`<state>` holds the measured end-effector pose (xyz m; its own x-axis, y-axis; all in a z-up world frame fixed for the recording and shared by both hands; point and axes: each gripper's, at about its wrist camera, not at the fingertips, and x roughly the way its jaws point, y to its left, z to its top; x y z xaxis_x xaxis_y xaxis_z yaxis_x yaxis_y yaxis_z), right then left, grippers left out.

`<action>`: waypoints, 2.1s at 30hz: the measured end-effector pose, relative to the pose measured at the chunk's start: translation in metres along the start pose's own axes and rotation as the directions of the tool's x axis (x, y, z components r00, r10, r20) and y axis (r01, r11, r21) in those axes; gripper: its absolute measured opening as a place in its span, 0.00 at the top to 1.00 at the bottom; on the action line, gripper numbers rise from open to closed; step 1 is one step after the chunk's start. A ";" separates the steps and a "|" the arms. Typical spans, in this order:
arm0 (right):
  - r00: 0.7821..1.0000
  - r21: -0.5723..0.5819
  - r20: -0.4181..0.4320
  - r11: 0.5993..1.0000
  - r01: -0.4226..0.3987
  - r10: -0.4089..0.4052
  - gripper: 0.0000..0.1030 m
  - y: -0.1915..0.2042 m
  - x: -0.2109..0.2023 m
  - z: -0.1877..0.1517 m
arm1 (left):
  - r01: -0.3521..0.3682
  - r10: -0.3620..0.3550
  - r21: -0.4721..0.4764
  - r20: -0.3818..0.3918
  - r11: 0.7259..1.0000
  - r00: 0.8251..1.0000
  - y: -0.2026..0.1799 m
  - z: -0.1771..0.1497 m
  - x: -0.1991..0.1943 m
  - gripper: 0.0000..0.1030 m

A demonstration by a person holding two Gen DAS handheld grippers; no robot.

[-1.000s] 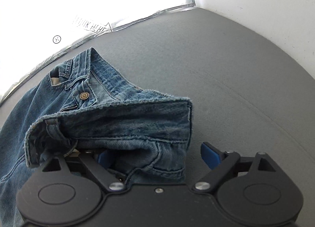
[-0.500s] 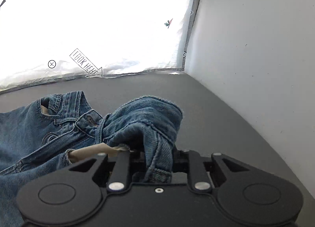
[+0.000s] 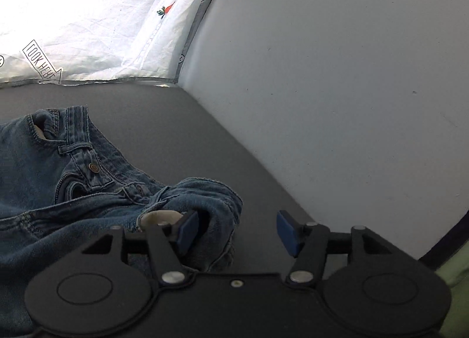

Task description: Fold clothes

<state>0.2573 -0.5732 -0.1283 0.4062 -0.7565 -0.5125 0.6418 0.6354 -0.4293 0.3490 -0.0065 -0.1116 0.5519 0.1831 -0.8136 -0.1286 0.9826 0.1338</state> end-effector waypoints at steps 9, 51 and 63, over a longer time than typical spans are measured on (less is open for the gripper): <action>0.918 0.046 0.007 0.917 -0.397 0.397 0.03 0.089 -0.062 -0.006 | 0.135 -0.133 0.062 -0.030 0.989 0.991 -0.025 -0.006 0.012 0.43; 0.876 0.117 -0.171 0.892 -0.437 0.452 0.00 0.193 -0.083 -0.011 | -0.102 0.115 -0.157 0.075 0.982 0.991 0.133 0.121 0.104 0.97; 0.938 0.145 -0.183 0.951 -0.272 0.296 0.00 0.233 -0.129 0.001 | -0.081 0.102 -0.215 0.090 0.973 0.991 0.219 0.173 0.180 1.00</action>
<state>0.3555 -0.3280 -0.1612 0.4515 -0.4930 -0.7437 0.5947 0.7876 -0.1611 0.5628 0.2470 -0.1304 0.6077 0.2843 -0.7415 -0.3468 0.9350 0.0742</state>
